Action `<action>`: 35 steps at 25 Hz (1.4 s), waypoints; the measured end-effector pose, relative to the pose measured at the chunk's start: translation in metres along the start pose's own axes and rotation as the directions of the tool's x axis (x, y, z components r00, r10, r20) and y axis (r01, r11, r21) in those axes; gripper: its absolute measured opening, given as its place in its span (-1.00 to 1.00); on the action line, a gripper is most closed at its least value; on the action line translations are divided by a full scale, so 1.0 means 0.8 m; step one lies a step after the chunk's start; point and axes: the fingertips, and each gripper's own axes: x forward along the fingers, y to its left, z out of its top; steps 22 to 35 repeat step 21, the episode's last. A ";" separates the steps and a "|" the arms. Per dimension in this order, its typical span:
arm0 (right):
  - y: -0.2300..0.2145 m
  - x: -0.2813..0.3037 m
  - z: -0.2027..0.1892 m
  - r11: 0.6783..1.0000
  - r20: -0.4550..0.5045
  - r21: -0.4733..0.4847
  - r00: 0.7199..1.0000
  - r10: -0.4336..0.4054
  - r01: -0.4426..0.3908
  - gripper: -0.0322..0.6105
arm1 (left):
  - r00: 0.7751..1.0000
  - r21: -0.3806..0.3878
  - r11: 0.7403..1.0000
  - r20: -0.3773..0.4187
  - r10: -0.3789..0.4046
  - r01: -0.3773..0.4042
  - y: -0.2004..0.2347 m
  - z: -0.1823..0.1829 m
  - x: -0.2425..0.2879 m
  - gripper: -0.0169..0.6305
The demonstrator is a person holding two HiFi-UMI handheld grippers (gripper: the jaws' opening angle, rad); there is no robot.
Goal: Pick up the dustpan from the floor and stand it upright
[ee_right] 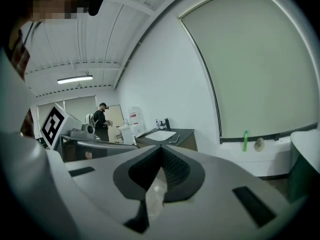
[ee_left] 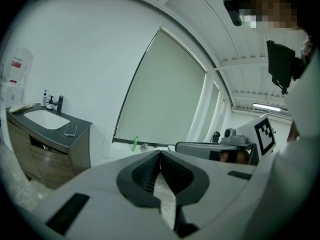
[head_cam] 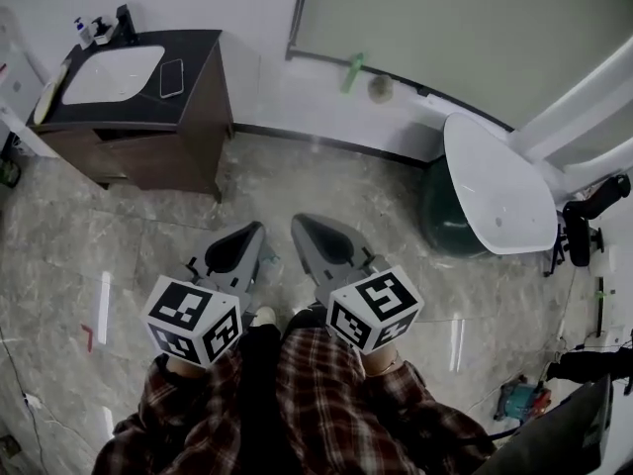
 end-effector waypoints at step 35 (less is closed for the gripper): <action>0.017 0.012 -0.035 0.996 -0.085 0.057 0.994 0.069 -0.064 -0.87 | 0.993 -0.044 0.993 0.013 0.114 -0.114 0.024 -0.011 -0.043 -0.91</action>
